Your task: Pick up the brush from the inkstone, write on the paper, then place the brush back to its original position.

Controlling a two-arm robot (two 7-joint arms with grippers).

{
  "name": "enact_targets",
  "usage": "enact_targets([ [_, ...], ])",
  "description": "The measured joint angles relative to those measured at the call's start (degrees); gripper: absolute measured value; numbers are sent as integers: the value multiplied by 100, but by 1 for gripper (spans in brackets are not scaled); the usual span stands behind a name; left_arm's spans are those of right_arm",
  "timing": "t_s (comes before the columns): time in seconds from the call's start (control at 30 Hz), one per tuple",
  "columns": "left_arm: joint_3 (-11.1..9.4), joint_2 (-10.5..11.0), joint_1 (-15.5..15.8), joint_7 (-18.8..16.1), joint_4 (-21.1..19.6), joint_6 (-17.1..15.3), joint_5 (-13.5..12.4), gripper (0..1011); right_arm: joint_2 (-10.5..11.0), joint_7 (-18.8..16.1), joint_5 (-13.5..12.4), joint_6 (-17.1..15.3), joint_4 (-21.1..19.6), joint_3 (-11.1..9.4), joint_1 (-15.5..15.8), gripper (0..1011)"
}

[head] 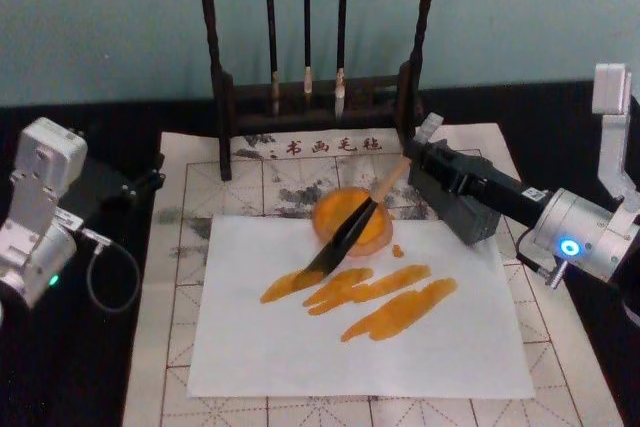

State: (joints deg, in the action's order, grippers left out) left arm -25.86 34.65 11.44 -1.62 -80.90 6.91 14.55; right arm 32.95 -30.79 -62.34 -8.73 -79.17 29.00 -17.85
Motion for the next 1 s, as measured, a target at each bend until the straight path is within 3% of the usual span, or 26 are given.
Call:
enact_targets([
  [0.57,0,0,0,0,0,0,0,1001,61,42,-76,37,-93,-144,132,173],
  [1.0,0,0,0,0,0,0,0,1001,-9,10,-405,-3,-108,-242,170,173],
])
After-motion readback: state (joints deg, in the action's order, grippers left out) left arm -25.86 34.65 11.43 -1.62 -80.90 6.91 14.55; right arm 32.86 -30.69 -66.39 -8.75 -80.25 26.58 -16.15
